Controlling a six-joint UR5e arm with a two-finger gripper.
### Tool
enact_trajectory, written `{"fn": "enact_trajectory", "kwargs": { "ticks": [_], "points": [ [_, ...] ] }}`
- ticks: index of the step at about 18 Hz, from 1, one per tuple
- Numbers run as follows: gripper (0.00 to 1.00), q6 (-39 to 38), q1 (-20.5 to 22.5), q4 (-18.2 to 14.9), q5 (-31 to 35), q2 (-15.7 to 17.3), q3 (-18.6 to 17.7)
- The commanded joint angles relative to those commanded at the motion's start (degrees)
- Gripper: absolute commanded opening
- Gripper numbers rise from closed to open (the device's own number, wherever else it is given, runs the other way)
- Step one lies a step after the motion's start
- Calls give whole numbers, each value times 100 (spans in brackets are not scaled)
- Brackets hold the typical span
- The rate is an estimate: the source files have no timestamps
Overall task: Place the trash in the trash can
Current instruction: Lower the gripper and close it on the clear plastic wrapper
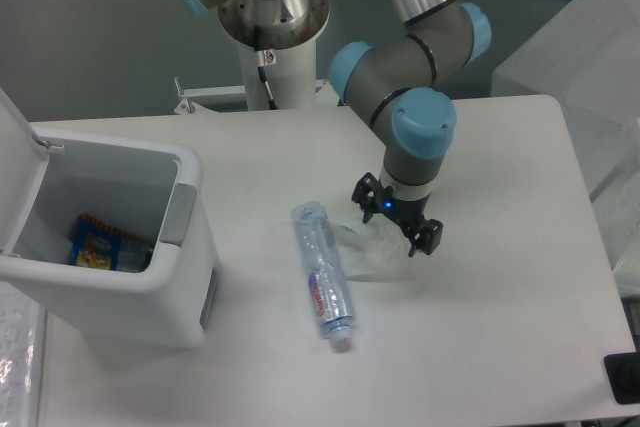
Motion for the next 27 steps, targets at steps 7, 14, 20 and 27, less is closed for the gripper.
{"fn": "enact_trajectory", "kwargs": {
  "ticks": [7, 14, 20, 27],
  "points": [
    [82, 17, 0, 0, -9, -97, 61],
    [0, 70, 70, -62, -26, -97, 237],
    [0, 17, 70, -62, -70, -106, 360],
    [0, 0, 96, -62, -79, -97, 456]
  ]
}}
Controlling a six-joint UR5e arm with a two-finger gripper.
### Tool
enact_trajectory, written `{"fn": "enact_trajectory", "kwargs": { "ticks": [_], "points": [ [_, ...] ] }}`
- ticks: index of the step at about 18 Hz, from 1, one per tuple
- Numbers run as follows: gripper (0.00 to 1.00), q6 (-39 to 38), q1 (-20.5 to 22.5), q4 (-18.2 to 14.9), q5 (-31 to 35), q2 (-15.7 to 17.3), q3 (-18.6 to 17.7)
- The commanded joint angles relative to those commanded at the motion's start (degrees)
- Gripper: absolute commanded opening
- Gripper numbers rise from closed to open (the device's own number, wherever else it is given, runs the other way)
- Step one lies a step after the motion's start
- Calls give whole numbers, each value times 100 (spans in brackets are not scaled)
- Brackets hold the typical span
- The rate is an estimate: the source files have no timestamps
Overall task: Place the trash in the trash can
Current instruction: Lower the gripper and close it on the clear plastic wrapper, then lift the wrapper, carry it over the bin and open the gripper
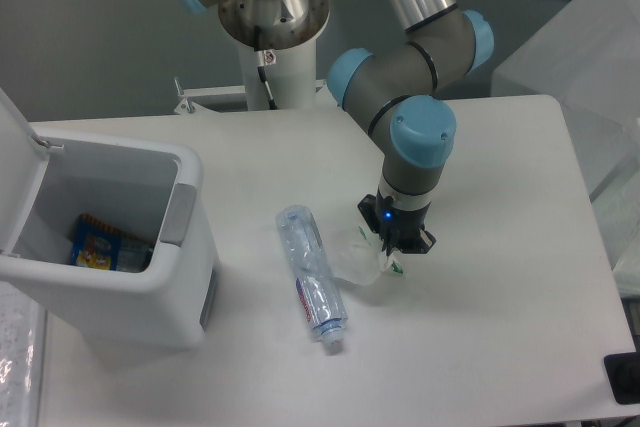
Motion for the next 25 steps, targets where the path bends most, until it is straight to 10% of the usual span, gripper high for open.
{"fn": "enact_trajectory", "kwargs": {
  "ticks": [8, 13, 25],
  "points": [
    [0, -885, 106, 62, -96, 18, 1115],
    [0, -2011, 70, 70, -1289, -88, 1713],
    [0, -2733, -518, 35, -3277, 904, 1688]
  ]
}}
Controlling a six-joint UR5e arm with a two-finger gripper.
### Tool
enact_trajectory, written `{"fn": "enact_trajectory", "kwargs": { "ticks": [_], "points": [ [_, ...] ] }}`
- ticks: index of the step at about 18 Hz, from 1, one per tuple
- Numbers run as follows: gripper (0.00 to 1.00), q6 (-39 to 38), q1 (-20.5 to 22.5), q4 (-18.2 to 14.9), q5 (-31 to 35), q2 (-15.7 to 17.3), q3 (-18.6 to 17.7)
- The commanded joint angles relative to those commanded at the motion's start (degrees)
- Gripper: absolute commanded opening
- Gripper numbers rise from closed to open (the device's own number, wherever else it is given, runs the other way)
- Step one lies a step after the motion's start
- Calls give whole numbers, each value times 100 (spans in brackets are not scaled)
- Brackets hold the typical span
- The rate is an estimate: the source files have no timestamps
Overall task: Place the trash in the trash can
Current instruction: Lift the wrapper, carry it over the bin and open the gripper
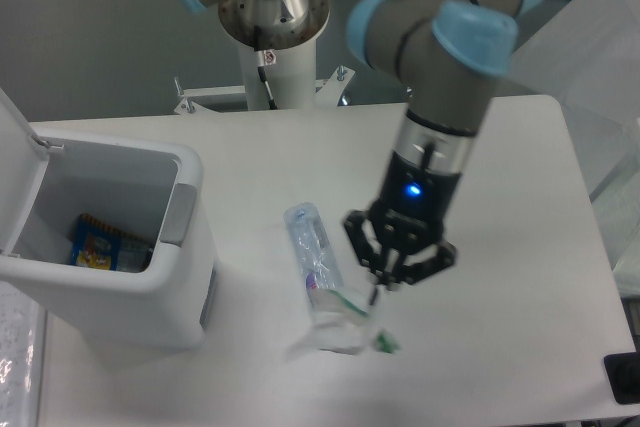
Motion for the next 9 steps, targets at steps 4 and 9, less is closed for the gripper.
{"fn": "enact_trajectory", "kwargs": {
  "ticks": [4, 9],
  "points": [
    [0, 26, -334, 0, -98, 597, -412],
    [0, 88, -545, 26, -212, 1284, -940]
  ]
}}
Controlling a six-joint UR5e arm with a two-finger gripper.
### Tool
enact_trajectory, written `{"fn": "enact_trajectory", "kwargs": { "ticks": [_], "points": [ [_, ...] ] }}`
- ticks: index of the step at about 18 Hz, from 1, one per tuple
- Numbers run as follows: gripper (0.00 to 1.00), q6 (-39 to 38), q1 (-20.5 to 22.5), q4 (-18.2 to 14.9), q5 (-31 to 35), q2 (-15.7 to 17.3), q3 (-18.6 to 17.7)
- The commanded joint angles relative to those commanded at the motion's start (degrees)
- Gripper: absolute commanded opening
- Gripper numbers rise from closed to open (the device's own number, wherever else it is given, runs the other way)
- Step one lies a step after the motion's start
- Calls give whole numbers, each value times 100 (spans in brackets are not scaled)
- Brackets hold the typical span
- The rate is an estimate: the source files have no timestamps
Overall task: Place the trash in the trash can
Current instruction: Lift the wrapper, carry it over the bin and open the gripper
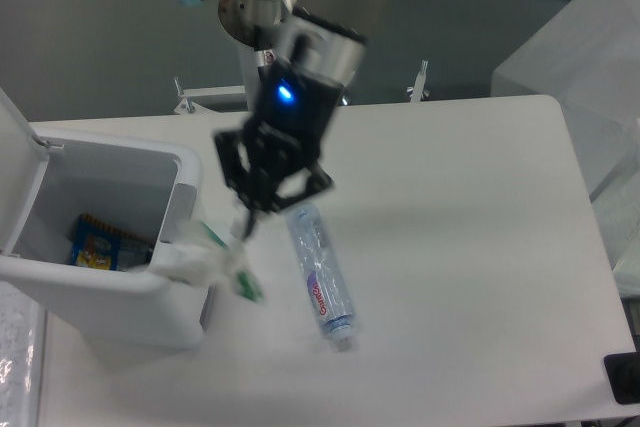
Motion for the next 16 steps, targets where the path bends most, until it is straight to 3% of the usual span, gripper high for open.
{"fn": "enact_trajectory", "kwargs": {
  "ticks": [5, 6, 7, 8, 9, 16],
  "points": [
    [0, 9, -317, 18, 18, 71, -141],
    [7, 9, -334, 18, 9, 45, -150],
    [32, 9, -369, 18, 0, 19, -159],
    [71, 35, -474, 26, 0, -8, -168],
    [100, 122, -493, 18, 9, -8, -176],
    [100, 167, -371, 18, 44, -51, -326]
  ]
}}
